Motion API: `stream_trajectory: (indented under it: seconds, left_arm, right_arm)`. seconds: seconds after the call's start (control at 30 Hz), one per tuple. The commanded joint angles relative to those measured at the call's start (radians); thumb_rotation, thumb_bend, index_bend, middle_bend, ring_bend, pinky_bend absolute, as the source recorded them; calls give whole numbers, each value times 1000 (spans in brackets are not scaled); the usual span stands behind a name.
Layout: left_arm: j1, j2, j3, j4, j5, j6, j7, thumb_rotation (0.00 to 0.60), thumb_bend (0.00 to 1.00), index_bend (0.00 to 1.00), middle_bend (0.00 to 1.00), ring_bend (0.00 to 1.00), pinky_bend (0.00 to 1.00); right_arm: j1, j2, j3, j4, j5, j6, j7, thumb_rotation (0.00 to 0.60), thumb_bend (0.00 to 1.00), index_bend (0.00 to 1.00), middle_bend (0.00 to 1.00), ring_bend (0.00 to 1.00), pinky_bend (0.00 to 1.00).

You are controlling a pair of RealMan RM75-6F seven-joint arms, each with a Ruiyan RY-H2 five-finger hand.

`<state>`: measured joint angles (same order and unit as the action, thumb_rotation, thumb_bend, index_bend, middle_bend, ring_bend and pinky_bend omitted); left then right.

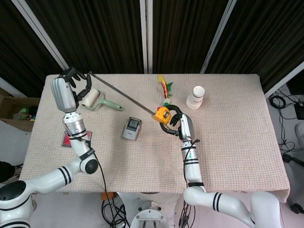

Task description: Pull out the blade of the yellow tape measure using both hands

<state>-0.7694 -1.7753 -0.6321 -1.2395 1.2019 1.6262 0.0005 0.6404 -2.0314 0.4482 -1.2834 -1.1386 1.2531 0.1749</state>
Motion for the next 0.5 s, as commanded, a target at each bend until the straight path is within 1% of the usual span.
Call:
stream_trajectory:
  seconds: [0.03,0.3,0.5]
  left_arm:
    - [14,17,-9,-16,-5,11,-9,600,437,666,630,626,757]
    - [55,70,-20,-71,-13,40,-6,600,437,666,630,626,756]
    - [78,95,-28,-93,-28,46,-17,600,437,666,630,626,757]
  right_arm:
    - [-24,20,-15,-20,-6,15,-2,600,390,830,692,605,669]
    - [-77,53,-56,-46,-22,32,13,600,391,830,693,605,669]
    - [-97,66,-74,-56,-42,42,17,600,391,830,693,605,669]
